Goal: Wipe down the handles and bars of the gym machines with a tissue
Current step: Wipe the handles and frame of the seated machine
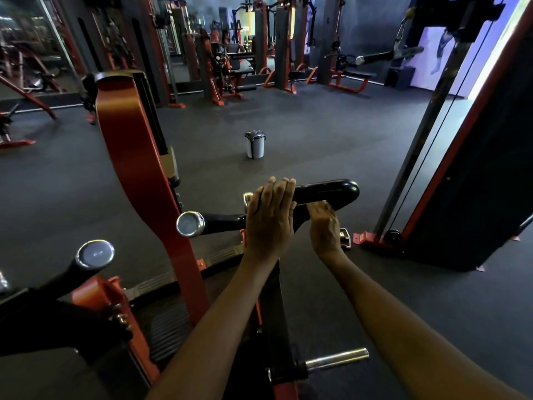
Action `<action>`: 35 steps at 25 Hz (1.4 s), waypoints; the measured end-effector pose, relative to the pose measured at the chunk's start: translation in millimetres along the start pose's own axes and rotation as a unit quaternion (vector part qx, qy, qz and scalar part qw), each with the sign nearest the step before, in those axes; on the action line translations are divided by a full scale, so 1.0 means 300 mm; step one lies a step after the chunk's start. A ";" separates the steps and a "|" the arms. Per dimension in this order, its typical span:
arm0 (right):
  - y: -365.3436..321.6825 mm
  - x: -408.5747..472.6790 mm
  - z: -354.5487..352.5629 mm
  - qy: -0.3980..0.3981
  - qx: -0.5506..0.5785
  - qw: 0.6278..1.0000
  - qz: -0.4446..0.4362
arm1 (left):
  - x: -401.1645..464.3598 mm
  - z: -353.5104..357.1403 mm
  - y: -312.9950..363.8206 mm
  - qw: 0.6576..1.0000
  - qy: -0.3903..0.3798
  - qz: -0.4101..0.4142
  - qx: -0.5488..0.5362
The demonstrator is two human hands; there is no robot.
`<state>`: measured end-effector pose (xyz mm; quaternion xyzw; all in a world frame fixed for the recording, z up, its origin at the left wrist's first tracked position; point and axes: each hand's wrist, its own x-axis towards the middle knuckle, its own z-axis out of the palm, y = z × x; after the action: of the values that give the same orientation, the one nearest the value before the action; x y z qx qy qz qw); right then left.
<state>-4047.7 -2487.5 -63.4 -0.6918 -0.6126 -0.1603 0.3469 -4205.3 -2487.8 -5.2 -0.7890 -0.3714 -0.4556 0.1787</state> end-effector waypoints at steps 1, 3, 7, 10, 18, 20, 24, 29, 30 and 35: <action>0.023 -0.042 -0.002 0.005 -0.009 0.999 -0.045 | 0.001 -0.003 0.001 1.000 -0.002 -0.002 0.001; 0.044 -0.142 -0.035 -0.033 0.058 0.998 -0.002 | 0.007 -0.004 0.001 1.000 -0.003 -0.007 -0.002; 0.009 -0.102 -0.076 0.188 0.522 0.625 0.548 | 0.007 -0.002 0.006 1.000 0.007 -0.002 -0.005; 0.000 0.069 -0.115 0.227 0.643 0.491 0.542 | 0.005 -0.007 0.010 1.000 0.015 0.002 0.002; 0.114 0.147 -0.228 0.036 0.701 0.558 0.444 | 0.007 -0.006 0.011 1.000 0.013 -0.001 0.006; 0.132 0.192 -0.320 -0.031 0.697 0.629 0.343 | 0.011 -0.006 0.015 1.000 0.023 0.001 0.008; 0.195 0.295 -0.340 -0.277 0.465 0.781 0.311 | 0.017 -0.004 0.015 0.999 0.035 -0.001 0.012; 0.149 0.513 -0.276 -0.521 0.011 0.843 0.130 | 0.018 -0.006 0.018 0.999 0.033 -0.002 0.017; 0.120 0.516 -0.270 -0.519 -0.014 0.846 0.120 | 0.018 -0.008 0.019 0.999 0.033 -0.001 0.018; 0.078 0.533 -0.383 -0.542 -0.037 0.838 0.050 | 0.012 -0.015 0.016 0.999 0.016 0.000 0.033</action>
<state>-3970.4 -2447.7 114.8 -0.7102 -0.6609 0.2354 -0.0589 -4203.2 -2492.1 0.5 -0.7752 -0.3831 -0.4559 0.2106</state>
